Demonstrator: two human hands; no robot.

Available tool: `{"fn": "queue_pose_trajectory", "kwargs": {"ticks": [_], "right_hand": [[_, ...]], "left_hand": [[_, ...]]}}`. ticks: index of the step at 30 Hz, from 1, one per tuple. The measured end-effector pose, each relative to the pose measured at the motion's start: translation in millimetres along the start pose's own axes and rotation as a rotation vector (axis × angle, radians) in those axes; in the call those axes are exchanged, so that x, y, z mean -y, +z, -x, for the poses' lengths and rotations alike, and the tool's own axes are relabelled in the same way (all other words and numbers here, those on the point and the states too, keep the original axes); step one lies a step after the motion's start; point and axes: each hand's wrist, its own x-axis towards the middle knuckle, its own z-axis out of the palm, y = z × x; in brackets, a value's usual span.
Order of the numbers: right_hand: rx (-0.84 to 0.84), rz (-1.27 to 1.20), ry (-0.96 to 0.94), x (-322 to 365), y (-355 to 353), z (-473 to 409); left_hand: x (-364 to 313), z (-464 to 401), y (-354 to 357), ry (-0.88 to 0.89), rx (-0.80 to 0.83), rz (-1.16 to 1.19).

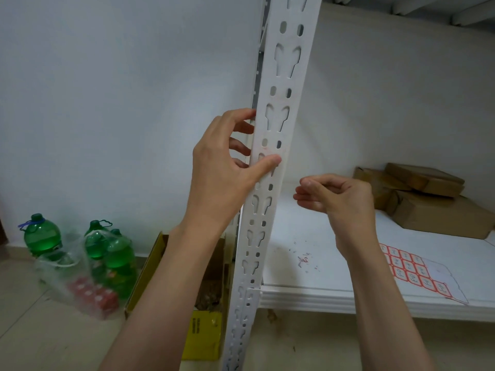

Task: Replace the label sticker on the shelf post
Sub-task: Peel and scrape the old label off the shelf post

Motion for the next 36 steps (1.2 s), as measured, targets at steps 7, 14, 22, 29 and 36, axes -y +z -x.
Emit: {"fn": "queue_pose_trajectory", "kwargs": {"ticks": [7, 14, 22, 29, 36], "right_hand": [[-0.042, 0.149, -0.004, -2.4, -1.9, -2.6], [-0.044, 0.0, -0.12, 13.6, 15.3, 4.4], [-0.002, 0.098, -0.232, 32.9, 45.7, 10.1], [-0.051, 0.188, -0.247, 34.2, 56.8, 8.2], [-0.009, 0.048, -0.218, 38.8, 36.9, 7.1]], "left_hand": [[-5.4, -1.0, 0.8, -0.016, -0.023, -0.022], [-3.0, -2.2, -1.3, -0.09, 0.028, 0.104], [3.1, -6.3, -6.4, -0.107, 0.072, 0.144], [8.5, -8.4, -15.5, -0.12, 0.077, 0.189], [11.1, -8.0, -15.5, -0.157, -0.007, 0.238]]}}
